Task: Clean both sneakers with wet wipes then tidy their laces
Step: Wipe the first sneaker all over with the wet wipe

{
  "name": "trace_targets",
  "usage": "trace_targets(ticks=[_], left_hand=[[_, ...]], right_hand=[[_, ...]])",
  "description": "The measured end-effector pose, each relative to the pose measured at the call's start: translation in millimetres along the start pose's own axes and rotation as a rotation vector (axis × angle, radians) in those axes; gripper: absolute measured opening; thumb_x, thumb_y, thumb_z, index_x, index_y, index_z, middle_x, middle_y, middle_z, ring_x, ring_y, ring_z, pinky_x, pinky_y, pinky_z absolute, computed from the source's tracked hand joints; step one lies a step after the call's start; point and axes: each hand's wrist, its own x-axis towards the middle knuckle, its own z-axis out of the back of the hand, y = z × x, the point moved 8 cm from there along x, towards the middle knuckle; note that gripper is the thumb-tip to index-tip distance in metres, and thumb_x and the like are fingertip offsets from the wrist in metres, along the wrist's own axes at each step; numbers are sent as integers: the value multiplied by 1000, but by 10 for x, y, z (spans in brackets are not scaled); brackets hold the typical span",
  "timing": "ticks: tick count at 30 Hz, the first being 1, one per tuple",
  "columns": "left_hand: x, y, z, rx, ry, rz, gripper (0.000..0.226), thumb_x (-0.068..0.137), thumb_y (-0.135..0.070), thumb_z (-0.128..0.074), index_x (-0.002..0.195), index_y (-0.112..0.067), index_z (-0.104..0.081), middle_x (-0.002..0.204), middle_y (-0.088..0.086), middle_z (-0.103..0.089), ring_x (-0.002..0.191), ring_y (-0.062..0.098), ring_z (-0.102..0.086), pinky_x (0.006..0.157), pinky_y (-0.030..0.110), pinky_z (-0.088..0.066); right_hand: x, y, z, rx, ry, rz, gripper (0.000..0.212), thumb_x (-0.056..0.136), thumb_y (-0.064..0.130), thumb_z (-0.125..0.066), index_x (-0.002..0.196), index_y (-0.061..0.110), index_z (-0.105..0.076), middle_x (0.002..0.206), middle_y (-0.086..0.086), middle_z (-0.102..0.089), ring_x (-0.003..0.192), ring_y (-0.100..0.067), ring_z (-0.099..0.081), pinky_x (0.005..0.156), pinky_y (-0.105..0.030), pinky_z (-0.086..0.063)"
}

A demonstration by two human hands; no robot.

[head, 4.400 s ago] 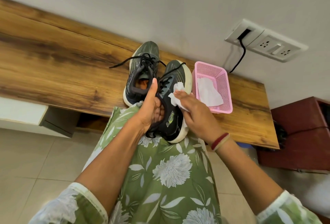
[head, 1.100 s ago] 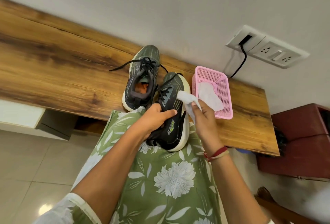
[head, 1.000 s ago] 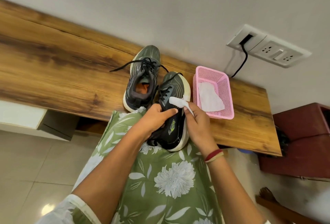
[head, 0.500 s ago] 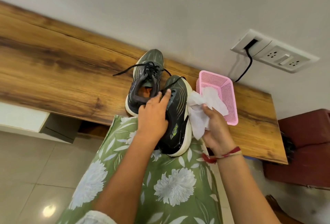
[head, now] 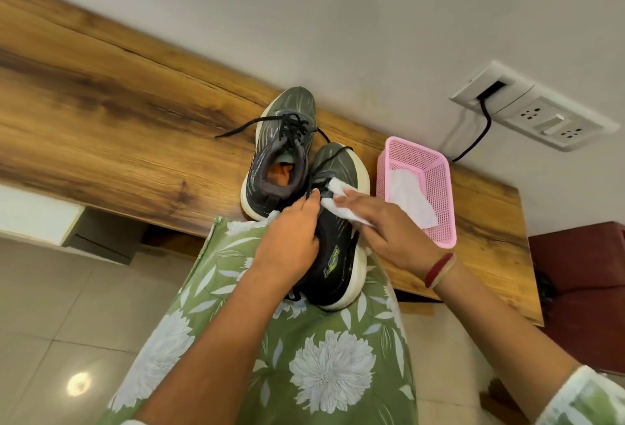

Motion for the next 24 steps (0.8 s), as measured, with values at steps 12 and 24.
trace_targets(ticks=[12, 24], left_hand=[[8, 13, 19, -109, -37, 4, 66, 86, -5, -48, 148, -17, -29, 143, 5, -46, 126, 24, -48, 98, 38, -43], [27, -14, 122, -177, -88, 15, 57, 85, -6, -53, 139, -23, -47, 130, 1, -59, 115, 24, -55, 90, 35, -45]], right_hand=[[76, 150, 1, 23, 116, 65, 38, 96, 24, -41, 129, 10, -55, 131, -4, -57, 124, -15, -49, 111, -29, -31], [165, 2, 118, -3, 93, -19, 36, 97, 27, -40, 125, 12, -58, 127, 3, -58, 119, -11, -51, 108, -31, -35]])
